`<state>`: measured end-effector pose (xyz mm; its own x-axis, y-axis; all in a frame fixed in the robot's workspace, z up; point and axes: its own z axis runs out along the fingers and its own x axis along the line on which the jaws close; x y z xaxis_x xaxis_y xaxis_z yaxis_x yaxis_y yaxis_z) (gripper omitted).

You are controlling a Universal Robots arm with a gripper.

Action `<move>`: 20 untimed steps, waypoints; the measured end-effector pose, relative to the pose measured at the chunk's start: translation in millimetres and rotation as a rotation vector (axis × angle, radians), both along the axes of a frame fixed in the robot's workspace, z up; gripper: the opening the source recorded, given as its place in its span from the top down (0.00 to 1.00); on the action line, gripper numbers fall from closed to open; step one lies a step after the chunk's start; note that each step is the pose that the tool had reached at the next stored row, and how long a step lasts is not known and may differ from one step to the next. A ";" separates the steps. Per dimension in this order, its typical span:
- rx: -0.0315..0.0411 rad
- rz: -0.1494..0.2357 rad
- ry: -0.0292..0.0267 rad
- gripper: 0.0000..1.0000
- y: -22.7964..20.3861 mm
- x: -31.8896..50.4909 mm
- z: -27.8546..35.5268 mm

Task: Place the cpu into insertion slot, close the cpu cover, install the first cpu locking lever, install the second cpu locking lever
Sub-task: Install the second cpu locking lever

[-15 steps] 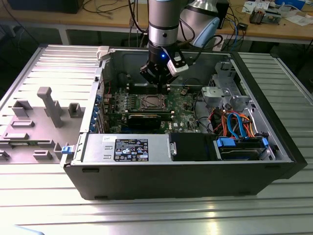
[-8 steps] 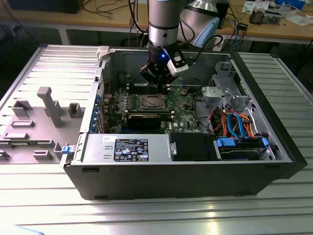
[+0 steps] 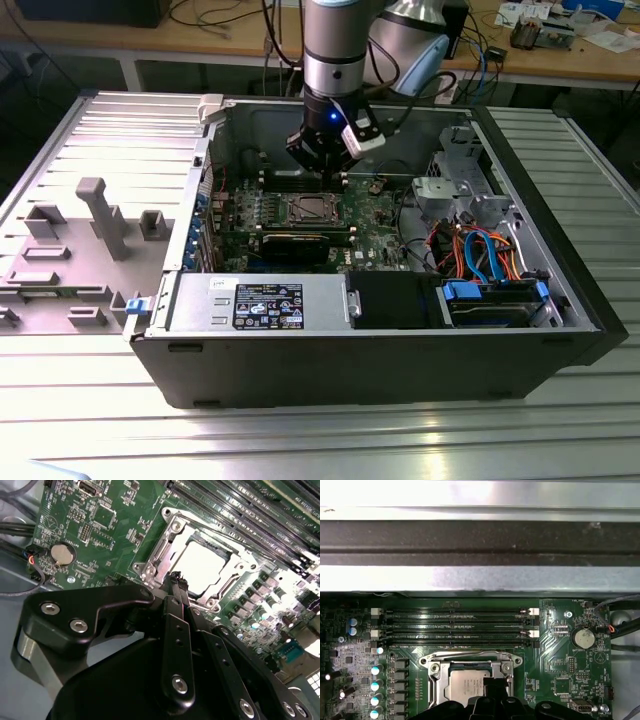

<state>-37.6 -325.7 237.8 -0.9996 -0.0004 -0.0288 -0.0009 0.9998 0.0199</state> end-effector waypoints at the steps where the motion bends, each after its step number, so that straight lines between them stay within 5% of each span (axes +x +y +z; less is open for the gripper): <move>1: 0.0022 0.000 -0.0001 0.89 -2.4 0.0 0.0; 6: 0.0028 -0.001 0.0015 0.89 -10.1 0.0 0.0; 17: 0.0034 -0.003 0.0360 0.89 -12.3 0.0 6.9; 20: 0.0066 -0.002 0.0398 0.89 -13.7 -0.2 8.3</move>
